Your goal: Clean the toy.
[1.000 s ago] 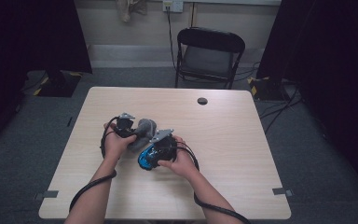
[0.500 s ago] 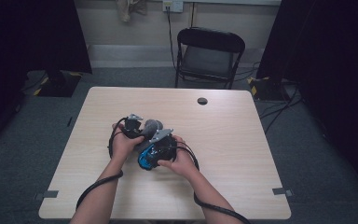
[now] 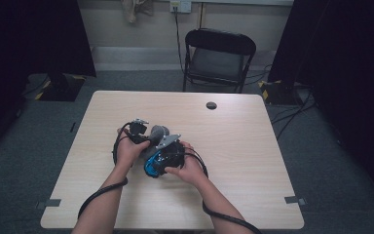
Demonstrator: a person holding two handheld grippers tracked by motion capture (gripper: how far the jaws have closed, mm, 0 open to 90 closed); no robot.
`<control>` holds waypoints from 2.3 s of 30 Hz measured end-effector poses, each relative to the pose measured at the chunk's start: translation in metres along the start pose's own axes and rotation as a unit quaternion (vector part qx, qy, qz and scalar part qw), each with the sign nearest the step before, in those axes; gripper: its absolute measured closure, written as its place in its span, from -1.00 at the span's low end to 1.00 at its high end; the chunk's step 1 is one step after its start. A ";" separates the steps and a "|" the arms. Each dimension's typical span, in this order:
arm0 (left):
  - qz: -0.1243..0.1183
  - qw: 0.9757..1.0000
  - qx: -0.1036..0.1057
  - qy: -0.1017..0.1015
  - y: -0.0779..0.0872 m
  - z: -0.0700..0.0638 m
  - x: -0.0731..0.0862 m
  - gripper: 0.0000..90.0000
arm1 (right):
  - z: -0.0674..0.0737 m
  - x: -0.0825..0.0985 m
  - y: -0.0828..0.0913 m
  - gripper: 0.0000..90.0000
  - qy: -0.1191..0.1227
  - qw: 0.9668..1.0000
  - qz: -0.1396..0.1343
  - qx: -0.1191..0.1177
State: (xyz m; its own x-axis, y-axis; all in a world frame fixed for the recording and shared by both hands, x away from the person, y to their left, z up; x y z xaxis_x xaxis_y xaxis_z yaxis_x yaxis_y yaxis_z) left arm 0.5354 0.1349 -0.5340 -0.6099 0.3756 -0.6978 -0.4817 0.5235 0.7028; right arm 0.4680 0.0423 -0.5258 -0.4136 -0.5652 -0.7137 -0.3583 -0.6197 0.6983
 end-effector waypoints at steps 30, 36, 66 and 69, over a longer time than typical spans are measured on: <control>-0.002 0.998 0.061 -0.027 0.012 -0.013 0.017 0.61 | 0.000 0.001 0.000 -0.71 -0.001 1.000 -0.007 -0.001; 0.000 0.998 0.063 -0.024 0.016 -0.013 0.021 0.61 | 0.000 0.001 0.000 -0.71 -0.001 1.000 -0.009 0.000; -0.001 0.998 0.058 -0.002 0.041 -0.012 0.046 0.60 | 0.003 0.001 0.000 -0.71 -0.001 1.000 -0.008 0.002; 0.003 0.998 0.057 -0.006 0.044 -0.011 0.048 0.60 | 0.003 0.000 0.000 -0.71 0.000 1.000 -0.007 0.002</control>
State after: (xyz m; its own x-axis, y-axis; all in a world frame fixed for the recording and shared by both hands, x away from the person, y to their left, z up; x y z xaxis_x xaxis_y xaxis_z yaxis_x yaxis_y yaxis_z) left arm 0.4774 0.1678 -0.5350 -0.6047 0.3869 -0.6962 -0.4032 0.6051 0.6865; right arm 0.4652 0.0441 -0.5262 -0.4089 -0.5563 -0.7234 -0.3675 -0.6252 0.6885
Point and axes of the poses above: each handheld gripper's, and its own axes: y roughly backward along the jaws, x roughly out of its underside, z roughly to its left, the point moved 7 cm from there along -y, roughly forward along the jaws, and after that the axes turned 9 degrees about -y, right-handed, at the moved point
